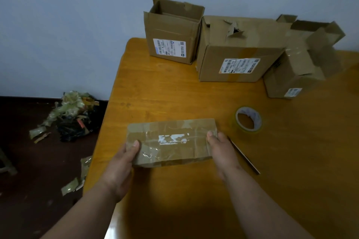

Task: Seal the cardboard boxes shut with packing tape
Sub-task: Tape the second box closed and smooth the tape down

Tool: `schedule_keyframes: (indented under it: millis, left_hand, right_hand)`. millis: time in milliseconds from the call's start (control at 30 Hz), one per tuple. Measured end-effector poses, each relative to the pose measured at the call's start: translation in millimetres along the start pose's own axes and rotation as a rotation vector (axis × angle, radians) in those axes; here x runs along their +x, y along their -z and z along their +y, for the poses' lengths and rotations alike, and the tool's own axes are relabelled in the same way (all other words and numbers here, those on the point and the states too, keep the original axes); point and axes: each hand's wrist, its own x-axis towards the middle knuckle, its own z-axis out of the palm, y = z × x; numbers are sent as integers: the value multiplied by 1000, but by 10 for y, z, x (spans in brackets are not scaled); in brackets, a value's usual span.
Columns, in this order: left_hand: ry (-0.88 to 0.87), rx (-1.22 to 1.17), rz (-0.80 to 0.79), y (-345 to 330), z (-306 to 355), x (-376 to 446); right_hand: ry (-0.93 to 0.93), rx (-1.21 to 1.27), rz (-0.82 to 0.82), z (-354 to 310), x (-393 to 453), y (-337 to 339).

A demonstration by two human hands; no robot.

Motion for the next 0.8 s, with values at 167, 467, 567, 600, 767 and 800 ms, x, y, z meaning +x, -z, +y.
schedule_keyframes:
  millis: [167,467,567,600,767,800]
  left_hand:
    - [21,288,26,106,70,58]
    - [135,71,13,101,311,96]
    - [151,28,-51,149,329,61]
    - [148,54,-80,162,323,63]
    - [132,153,-214,23,376,11]
    - [112,157,-239,-60,399,-12]
  right_hand:
    - [-14,-156,-36,-59,107,84]
    - [-229,105,-64,250,-54,9]
    - [-273,310,-44,239,-125,-5]
    - [-278,338,-54,265,-168,-7]
    - [-282,501,-60,401,-418,196]
    - [-261,561,-56,413,-446,281]
